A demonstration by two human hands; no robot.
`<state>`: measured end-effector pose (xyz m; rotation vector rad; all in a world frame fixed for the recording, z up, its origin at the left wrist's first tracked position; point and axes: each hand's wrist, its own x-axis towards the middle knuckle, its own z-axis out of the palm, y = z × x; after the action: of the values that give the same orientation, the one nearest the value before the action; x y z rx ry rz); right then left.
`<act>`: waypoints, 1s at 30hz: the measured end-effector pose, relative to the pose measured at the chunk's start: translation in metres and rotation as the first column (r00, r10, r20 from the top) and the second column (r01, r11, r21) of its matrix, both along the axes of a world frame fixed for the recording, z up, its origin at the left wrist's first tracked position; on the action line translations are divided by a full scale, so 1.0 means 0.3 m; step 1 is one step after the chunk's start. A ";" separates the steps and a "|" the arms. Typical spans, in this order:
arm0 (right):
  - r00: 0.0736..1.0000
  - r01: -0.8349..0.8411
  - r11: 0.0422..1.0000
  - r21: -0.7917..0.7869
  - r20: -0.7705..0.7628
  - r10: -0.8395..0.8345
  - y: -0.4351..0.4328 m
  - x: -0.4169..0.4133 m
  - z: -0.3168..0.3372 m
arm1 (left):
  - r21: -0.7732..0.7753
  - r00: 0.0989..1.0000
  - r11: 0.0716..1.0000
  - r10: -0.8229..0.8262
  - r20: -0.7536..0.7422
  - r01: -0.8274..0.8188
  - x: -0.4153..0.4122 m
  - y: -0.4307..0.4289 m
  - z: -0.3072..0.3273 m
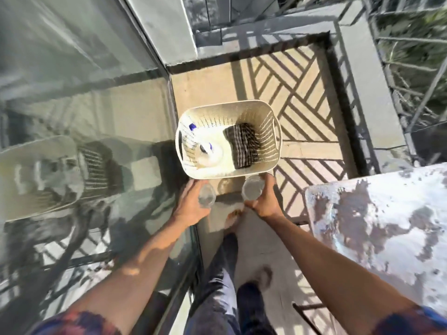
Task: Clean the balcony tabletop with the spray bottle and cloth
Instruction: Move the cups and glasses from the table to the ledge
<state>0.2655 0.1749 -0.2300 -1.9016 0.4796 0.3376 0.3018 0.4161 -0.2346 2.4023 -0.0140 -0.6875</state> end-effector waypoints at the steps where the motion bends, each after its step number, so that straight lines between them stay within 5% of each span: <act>1: 1.000 0.016 1.000 -0.016 0.024 -0.015 -0.002 0.010 -0.009 | -0.012 1.000 1.000 -0.025 0.016 0.025 0.007 0.002 0.001; 7: 0.994 0.099 0.983 -0.153 0.050 -0.092 -0.002 0.080 -0.045 | -0.022 0.999 0.999 -0.037 0.016 0.038 0.060 -0.016 -0.010; 21: 0.999 -0.019 0.946 -0.324 -0.053 0.002 0.048 0.174 -0.073 | -0.006 0.992 0.993 -0.119 0.038 0.119 0.193 0.039 -0.044; 30: 0.999 0.047 0.957 -0.288 0.013 -0.045 0.110 0.165 -0.056 | -0.057 0.989 0.998 -0.018 0.148 0.026 0.143 0.002 -0.045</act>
<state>0.3150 0.2080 -0.2468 -2.1691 0.5934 0.2402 0.3448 0.4167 -0.2481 2.3946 -0.1204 -0.5112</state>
